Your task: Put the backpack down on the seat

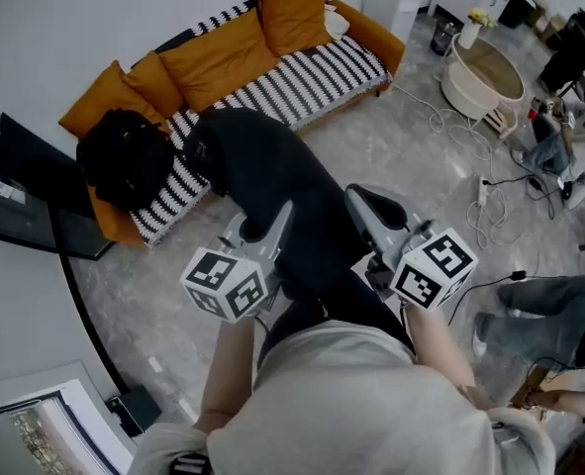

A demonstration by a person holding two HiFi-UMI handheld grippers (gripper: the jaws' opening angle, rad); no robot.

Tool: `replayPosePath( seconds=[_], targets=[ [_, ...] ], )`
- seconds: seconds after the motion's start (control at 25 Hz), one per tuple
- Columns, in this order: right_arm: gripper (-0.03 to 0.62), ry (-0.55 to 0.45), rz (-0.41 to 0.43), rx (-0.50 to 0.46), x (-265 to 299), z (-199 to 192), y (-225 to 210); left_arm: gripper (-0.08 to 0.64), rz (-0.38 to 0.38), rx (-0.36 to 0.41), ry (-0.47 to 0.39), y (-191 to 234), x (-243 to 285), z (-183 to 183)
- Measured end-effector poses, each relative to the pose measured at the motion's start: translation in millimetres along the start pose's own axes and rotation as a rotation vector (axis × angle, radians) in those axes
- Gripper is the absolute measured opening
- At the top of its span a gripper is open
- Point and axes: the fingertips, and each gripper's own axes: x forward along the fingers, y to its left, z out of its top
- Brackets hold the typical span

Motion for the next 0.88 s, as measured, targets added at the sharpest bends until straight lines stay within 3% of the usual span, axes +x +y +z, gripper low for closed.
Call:
replayPosePath(
  seconds=[0.24, 0.88],
  targets=[
    [0.003, 0.006, 0.053, 0.009, 54, 10, -37, 0.015, 0.037, -0.051, -0.020, 43, 34, 12],
    [0.003, 0.034, 0.159, 0.016, 209, 92, -218, 0.015, 0.149, -0.008, -0.043, 162, 223, 96]
  ],
)
